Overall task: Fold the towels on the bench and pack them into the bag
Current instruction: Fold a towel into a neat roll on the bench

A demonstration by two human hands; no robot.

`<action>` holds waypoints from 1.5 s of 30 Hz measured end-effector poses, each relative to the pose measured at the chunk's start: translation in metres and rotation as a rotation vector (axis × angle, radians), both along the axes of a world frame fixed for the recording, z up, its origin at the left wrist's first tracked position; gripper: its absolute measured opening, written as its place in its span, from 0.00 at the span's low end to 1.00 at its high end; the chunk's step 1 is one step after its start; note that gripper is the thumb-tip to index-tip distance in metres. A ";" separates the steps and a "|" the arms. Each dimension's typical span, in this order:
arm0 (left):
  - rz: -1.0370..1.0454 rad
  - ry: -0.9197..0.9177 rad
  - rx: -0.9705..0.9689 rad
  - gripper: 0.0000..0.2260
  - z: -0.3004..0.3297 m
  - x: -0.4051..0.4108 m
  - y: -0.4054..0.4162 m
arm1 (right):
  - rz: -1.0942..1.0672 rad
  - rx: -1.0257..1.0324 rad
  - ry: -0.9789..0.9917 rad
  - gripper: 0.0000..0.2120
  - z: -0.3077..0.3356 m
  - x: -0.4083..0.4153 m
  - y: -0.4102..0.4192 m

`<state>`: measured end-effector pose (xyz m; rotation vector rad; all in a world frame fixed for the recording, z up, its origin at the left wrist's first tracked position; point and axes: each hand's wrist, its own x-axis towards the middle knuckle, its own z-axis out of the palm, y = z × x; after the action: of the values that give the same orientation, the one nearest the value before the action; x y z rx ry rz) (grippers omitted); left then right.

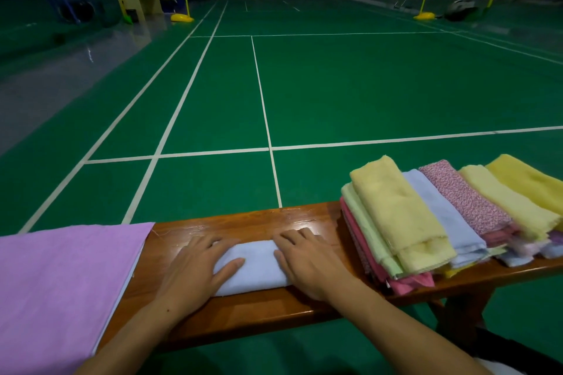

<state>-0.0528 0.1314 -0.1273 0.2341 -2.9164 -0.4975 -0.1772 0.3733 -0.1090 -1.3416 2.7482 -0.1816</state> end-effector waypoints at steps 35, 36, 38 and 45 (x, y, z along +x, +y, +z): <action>0.355 0.269 0.942 0.15 0.083 -0.041 0.040 | 0.131 -0.636 -0.632 0.26 0.061 0.008 0.041; 0.364 0.278 0.969 0.15 0.086 -0.043 0.048 | 0.136 -0.645 -0.609 0.24 0.065 0.009 0.050; 0.368 0.281 1.055 0.16 0.091 -0.047 0.066 | 0.129 -0.674 -0.570 0.21 0.074 0.009 0.068; 0.266 0.293 1.319 0.19 0.124 -0.083 0.146 | 0.020 -0.888 -0.510 0.13 0.098 0.006 0.142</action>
<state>-0.1355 0.2777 -0.0030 0.5989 -1.7964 -2.0565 -0.1712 0.5148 -0.0112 -1.1814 2.2385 -1.6234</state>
